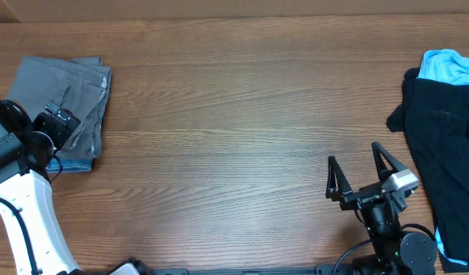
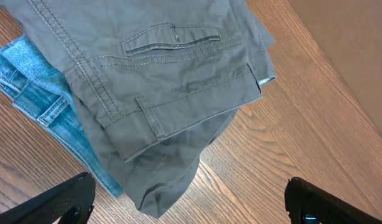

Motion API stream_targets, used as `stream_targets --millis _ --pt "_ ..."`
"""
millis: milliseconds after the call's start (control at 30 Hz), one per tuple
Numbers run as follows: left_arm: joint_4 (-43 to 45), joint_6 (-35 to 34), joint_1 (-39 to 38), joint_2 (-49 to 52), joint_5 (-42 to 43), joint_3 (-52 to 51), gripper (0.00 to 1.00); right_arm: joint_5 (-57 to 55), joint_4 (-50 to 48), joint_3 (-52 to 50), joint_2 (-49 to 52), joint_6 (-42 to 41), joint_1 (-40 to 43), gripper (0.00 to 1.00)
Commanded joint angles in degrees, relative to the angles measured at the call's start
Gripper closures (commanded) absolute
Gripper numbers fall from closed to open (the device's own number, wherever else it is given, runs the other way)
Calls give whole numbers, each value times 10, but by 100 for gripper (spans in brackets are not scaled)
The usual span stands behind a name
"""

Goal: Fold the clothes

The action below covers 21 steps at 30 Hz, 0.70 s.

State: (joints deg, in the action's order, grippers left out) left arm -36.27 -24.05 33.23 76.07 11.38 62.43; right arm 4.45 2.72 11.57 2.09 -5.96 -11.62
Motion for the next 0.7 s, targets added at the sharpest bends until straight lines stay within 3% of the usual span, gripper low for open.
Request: stream_targets --millis 0,667 --pt "1 -8 -3 -4 4 3 0 -6 -12 -30 -19 0 3 0" --pt "1 -8 -3 -4 4 3 0 -8 18 -111 -19 0 5 0"
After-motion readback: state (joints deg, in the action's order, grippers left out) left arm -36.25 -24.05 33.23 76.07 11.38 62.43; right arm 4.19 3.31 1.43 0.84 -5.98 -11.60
